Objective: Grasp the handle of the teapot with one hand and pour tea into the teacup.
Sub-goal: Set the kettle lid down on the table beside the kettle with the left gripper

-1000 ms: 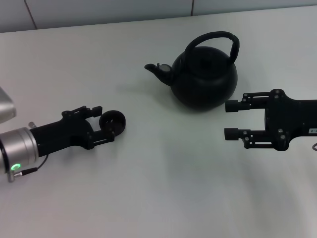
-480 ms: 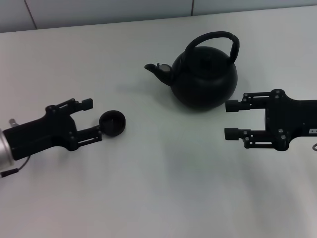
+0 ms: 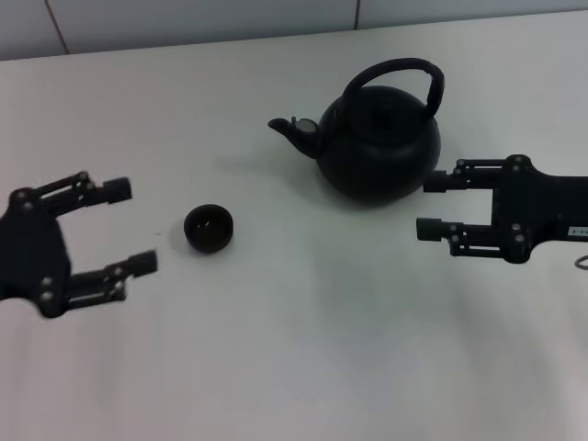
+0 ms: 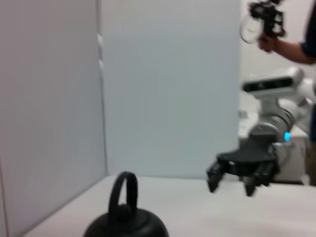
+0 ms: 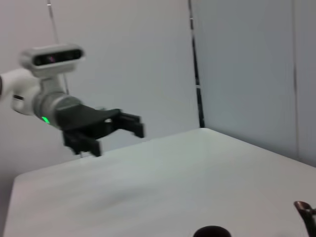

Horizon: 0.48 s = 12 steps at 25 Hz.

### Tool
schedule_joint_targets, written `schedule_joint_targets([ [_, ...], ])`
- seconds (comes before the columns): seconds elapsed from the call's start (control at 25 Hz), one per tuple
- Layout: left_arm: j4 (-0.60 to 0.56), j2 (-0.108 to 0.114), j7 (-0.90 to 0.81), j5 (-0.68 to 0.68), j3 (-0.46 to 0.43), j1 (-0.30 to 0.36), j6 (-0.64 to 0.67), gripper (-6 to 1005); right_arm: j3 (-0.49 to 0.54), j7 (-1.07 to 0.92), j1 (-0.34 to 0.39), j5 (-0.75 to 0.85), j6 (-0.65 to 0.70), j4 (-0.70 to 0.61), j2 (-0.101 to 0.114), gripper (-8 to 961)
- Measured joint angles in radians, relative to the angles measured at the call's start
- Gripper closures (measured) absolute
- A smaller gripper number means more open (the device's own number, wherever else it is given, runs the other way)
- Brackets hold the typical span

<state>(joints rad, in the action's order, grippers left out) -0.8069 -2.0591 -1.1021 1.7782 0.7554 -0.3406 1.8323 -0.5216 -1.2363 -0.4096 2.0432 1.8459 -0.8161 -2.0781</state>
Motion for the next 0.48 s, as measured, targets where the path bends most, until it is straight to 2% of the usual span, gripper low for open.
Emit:
schedule_joint_targets([
  [0.04,-0.095,0.002,-0.066,0.034,0.004,0.017,0.026,200,0.000,-0.001,0.001,-0.003,-0.014,0.006,0.000,332],
  [0.08,-0.095,0.002,-0.066,0.034,0.004,0.017,0.026,201,0.000,-0.001,0.001,-0.003,-0.014,0.006,0.000,332],
  [0.24,-0.231,0.001,-0.204,0.119,0.001,0.026,0.023,202,0.015,-0.003,0.003,-0.006,-0.042,0.010,-0.001,332],
  [0.32,-0.238,0.000,-0.210,0.130,0.000,0.025,0.019,202,0.024,-0.003,0.003,-0.008,-0.047,0.012,-0.002,331],
  [0.44,-0.228,-0.001,-0.217,0.147,-0.002,0.021,-0.024,202,0.115,-0.002,0.014,-0.036,-0.103,0.034,-0.002,332],
  [0.48,-0.228,-0.001,-0.217,0.147,-0.002,0.021,-0.024,202,0.115,-0.002,0.014,-0.036,-0.103,0.034,-0.002,332],
])
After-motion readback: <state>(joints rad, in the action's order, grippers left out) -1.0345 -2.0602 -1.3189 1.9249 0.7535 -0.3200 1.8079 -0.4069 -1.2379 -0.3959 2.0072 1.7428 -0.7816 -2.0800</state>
